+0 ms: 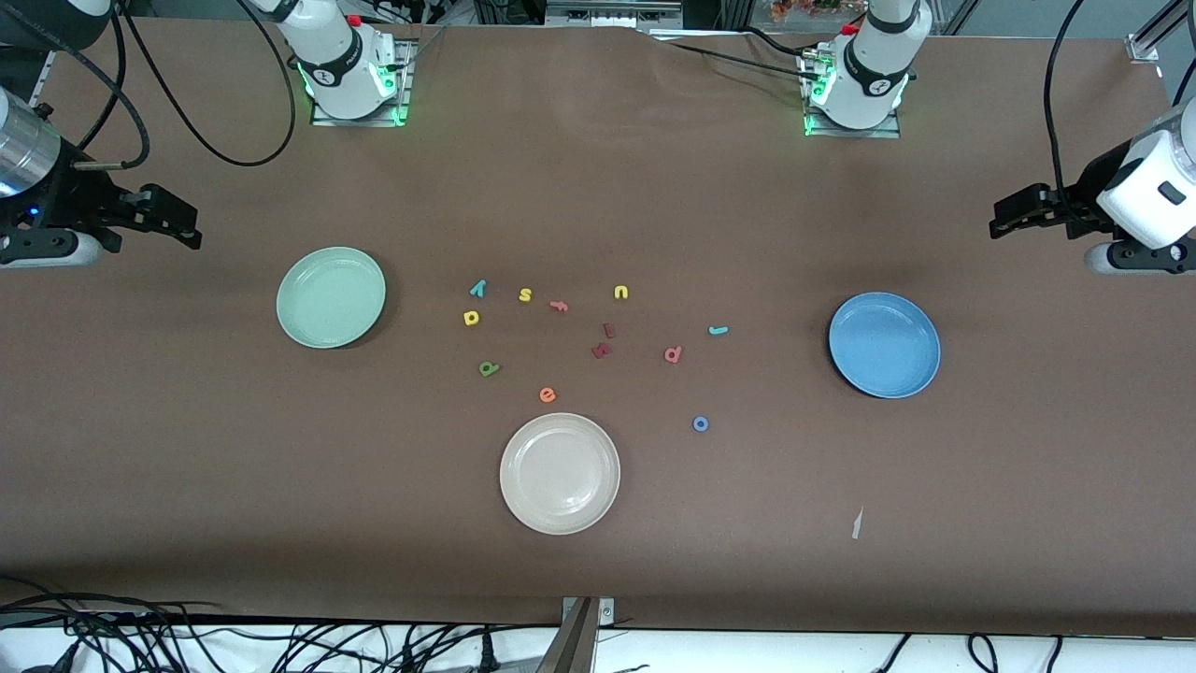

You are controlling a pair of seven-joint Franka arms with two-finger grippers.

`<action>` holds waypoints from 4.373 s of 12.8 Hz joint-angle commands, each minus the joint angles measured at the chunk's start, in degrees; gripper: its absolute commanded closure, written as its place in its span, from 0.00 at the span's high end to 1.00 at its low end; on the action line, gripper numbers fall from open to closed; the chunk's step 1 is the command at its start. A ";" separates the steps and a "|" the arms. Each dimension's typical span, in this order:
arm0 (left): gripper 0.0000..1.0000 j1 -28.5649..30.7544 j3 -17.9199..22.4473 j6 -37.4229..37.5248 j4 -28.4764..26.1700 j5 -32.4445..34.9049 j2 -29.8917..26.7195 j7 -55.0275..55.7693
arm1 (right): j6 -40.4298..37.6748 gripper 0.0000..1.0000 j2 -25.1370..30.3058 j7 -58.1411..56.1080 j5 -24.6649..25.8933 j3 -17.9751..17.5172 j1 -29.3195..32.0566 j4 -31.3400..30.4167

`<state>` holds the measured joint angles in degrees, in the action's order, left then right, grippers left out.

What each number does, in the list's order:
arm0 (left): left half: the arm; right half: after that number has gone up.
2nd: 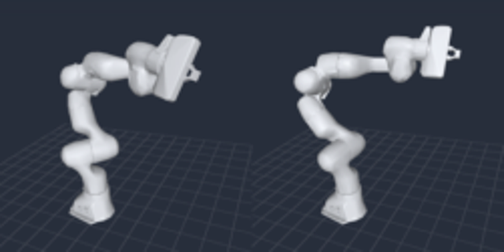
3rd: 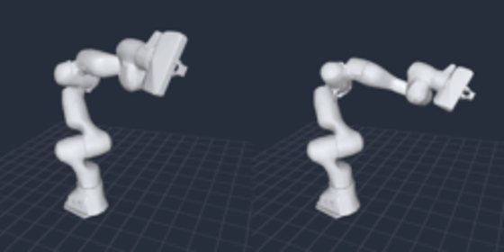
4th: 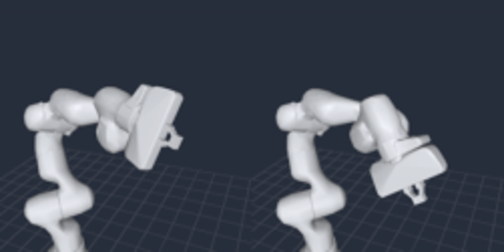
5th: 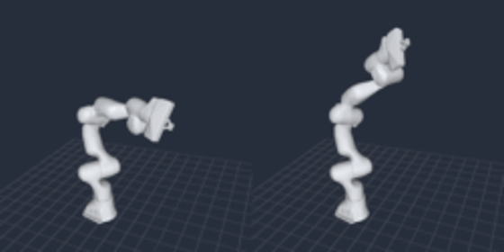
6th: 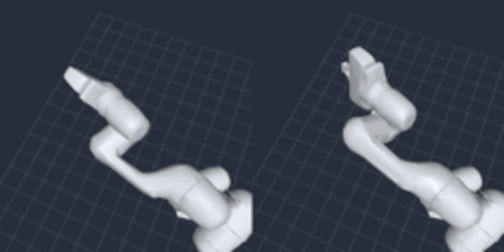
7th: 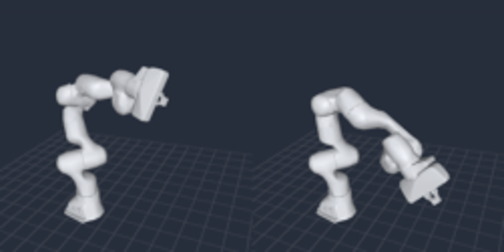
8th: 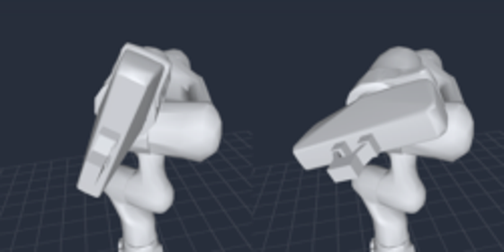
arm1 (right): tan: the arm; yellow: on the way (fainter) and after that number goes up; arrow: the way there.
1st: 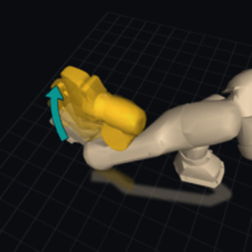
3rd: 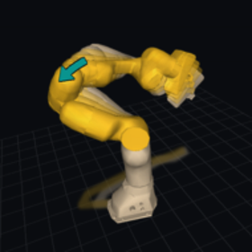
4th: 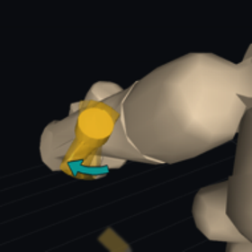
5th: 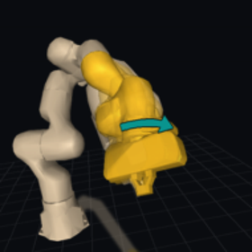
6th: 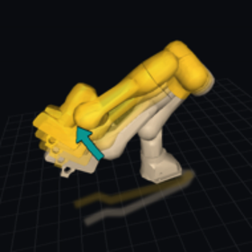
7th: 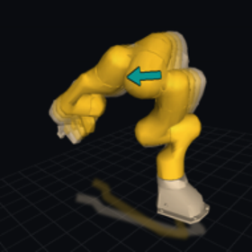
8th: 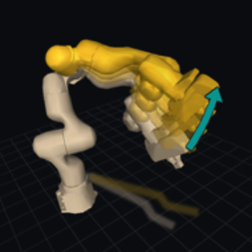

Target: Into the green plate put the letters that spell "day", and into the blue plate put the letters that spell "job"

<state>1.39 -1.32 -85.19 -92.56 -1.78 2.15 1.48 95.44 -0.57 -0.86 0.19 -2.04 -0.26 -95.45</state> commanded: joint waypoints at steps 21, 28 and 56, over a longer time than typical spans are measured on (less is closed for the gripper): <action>1.00 0.28 0.00 0.90 -0.16 -0.76 0.31 -1.04 | -1.31 1.00 -0.40 0.07 0.16 0.02 -0.09 1.41; 1.00 0.28 0.00 0.82 -0.16 -0.76 0.31 -1.04 | -1.31 1.00 -0.75 -0.54 0.16 -0.07 -0.27 1.32; 1.00 -25.29 -2.63 -44.97 -4.89 -2.46 35.12 104.57 | 46.07 0.90 -29.40 44.45 -0.54 0.02 -26.55 -18.01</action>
<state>-23.02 -4.63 -129.39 -95.21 -7.34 38.14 99.60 140.02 -29.25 42.23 -0.25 -2.21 -26.49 -113.25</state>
